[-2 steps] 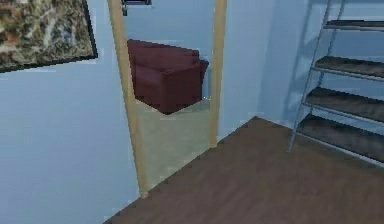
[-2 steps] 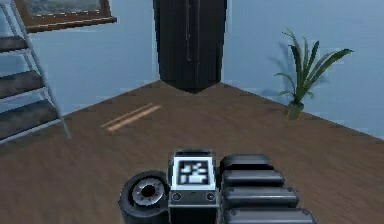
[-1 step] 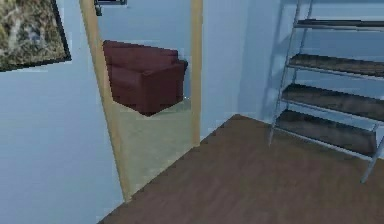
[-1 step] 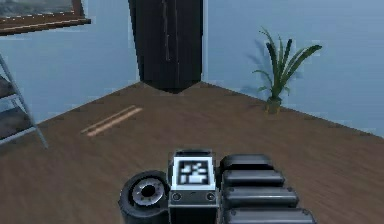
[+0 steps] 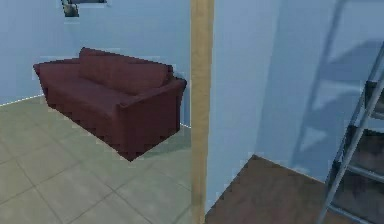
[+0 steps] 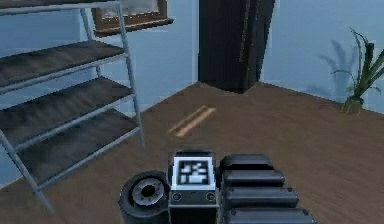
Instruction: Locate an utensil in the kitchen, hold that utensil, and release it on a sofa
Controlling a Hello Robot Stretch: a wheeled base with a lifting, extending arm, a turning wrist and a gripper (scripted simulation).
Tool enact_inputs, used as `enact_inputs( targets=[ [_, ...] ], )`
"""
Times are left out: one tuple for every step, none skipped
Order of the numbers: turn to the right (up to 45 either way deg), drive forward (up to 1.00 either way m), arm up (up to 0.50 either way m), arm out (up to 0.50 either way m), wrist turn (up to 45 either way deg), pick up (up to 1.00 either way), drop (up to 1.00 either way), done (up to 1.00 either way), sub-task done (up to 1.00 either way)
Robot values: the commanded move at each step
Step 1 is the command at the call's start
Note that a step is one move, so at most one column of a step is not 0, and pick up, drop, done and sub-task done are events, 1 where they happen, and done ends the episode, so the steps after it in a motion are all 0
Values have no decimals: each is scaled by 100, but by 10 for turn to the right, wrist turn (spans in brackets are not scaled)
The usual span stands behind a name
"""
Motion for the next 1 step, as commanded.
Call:
enact_inputs(
  targets=[
    [90,0,0,0,0,0,0,0,0]
  ],
)
